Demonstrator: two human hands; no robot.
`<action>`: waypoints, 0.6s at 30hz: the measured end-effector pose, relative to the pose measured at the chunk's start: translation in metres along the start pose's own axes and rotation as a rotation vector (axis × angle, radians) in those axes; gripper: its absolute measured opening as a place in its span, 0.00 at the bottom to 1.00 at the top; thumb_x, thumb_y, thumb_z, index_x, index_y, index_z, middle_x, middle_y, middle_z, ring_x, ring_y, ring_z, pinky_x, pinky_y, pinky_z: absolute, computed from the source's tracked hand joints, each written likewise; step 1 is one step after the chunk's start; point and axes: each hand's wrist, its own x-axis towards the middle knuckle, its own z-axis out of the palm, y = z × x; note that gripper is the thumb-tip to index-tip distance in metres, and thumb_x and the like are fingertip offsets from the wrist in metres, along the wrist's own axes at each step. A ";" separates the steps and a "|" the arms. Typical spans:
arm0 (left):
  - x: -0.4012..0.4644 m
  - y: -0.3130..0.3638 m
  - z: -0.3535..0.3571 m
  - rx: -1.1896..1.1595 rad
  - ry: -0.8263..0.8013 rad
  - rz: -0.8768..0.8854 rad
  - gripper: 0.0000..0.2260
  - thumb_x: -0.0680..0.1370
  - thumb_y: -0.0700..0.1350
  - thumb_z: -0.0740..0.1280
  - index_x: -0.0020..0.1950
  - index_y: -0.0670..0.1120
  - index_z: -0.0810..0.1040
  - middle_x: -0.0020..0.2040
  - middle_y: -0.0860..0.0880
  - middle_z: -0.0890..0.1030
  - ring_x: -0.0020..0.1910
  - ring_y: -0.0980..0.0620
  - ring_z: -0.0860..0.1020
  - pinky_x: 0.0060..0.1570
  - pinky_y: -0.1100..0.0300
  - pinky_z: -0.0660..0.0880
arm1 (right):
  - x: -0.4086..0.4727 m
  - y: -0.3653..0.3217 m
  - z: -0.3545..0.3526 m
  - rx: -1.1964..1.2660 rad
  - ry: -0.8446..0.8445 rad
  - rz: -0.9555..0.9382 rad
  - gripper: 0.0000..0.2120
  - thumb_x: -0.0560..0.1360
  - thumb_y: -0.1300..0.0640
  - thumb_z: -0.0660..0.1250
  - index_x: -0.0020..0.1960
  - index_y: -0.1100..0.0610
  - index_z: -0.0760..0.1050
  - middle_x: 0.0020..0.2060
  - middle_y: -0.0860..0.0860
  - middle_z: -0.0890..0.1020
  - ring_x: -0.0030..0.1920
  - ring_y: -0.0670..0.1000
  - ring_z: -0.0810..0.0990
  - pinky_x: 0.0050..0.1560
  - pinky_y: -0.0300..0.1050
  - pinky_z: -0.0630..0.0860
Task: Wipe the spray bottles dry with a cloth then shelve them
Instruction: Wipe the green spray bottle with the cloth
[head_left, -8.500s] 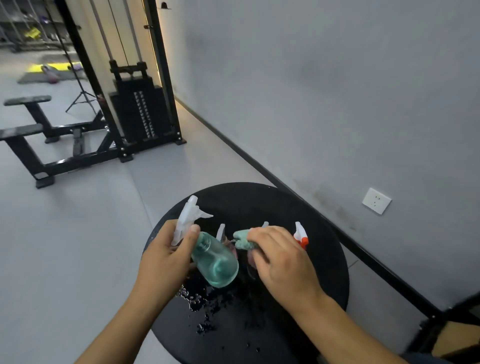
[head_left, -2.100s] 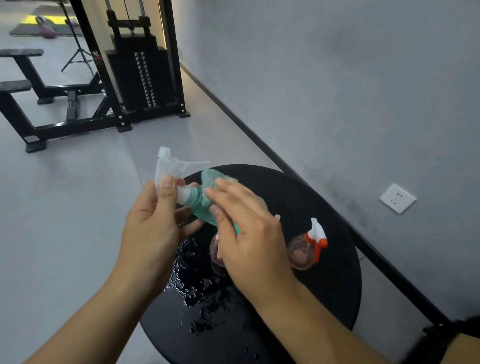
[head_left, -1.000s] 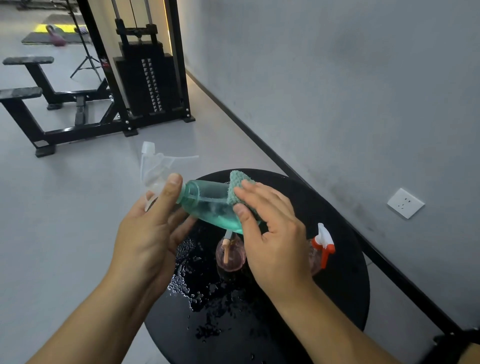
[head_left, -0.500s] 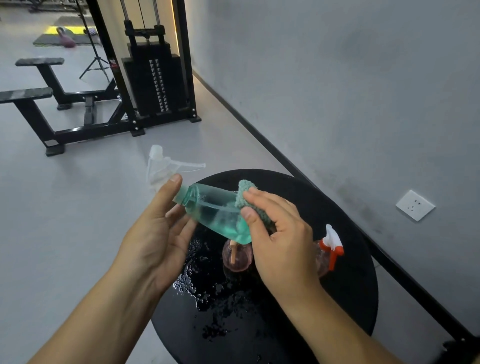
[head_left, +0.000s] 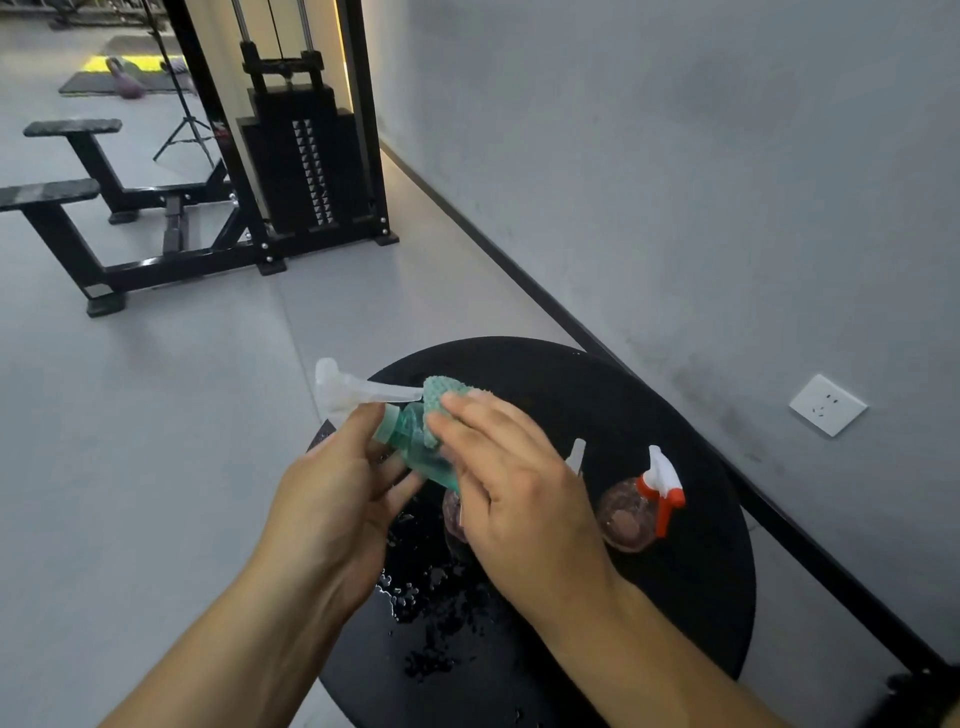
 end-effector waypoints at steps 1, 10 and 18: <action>0.000 0.000 0.000 -0.005 -0.002 0.001 0.10 0.85 0.45 0.66 0.60 0.42 0.84 0.54 0.44 0.89 0.50 0.48 0.89 0.48 0.56 0.86 | 0.001 0.001 -0.001 -0.001 -0.011 -0.004 0.17 0.80 0.64 0.66 0.68 0.55 0.78 0.67 0.48 0.78 0.72 0.47 0.70 0.72 0.44 0.69; 0.000 0.000 0.004 -0.060 -0.028 0.015 0.09 0.84 0.43 0.67 0.59 0.40 0.84 0.53 0.43 0.89 0.50 0.48 0.89 0.45 0.56 0.86 | 0.000 -0.002 -0.006 0.013 -0.010 0.003 0.17 0.80 0.64 0.67 0.67 0.55 0.79 0.68 0.49 0.78 0.73 0.46 0.69 0.73 0.43 0.67; 0.004 0.005 0.003 -0.082 -0.009 0.036 0.13 0.82 0.47 0.70 0.62 0.40 0.83 0.56 0.42 0.88 0.54 0.45 0.88 0.49 0.53 0.86 | 0.001 0.006 -0.008 0.032 0.038 0.048 0.16 0.80 0.63 0.67 0.67 0.55 0.79 0.67 0.49 0.78 0.72 0.47 0.70 0.71 0.46 0.70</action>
